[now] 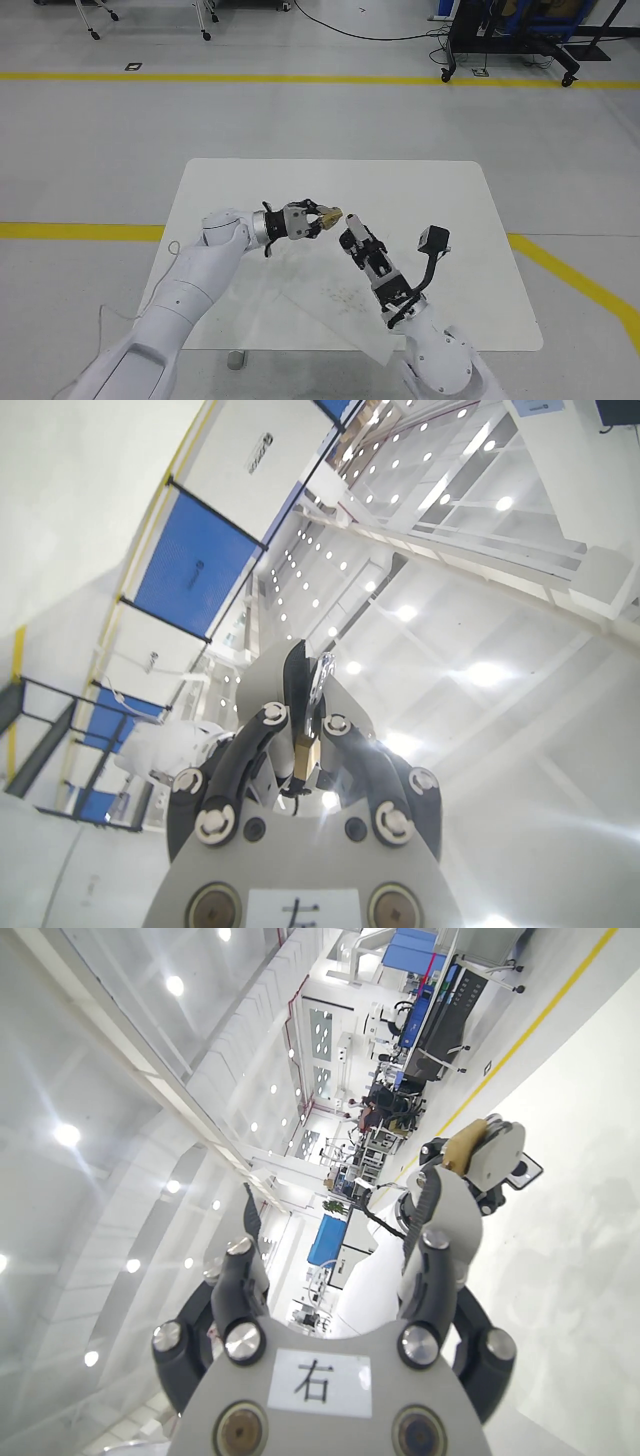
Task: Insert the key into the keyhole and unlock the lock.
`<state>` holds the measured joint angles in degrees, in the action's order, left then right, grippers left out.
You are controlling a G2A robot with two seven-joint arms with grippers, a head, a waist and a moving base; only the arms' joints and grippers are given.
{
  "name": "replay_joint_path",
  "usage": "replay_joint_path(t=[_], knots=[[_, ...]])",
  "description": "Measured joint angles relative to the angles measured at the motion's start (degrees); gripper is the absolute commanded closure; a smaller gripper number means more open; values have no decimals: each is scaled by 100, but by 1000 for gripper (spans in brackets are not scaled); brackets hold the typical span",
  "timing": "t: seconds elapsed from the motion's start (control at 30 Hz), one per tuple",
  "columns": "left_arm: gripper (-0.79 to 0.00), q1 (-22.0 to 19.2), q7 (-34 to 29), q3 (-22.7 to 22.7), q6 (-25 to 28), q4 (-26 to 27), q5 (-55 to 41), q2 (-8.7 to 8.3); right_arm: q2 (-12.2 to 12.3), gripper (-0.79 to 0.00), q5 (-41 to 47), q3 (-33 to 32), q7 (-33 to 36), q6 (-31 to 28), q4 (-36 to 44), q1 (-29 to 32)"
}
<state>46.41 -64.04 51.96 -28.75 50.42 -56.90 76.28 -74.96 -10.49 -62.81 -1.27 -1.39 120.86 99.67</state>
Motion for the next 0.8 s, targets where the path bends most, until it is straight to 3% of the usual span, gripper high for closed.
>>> replay_joint_path(t=[0.2,0.8], knots=[[0,-149,-267,-132,-180,-255,20,56,-40,0,-751,302,-50,193,-235,-331],[0,-264,-328,-166,218,-462,162,120,-207,0,-420,497,-554,968,-695,-727]])
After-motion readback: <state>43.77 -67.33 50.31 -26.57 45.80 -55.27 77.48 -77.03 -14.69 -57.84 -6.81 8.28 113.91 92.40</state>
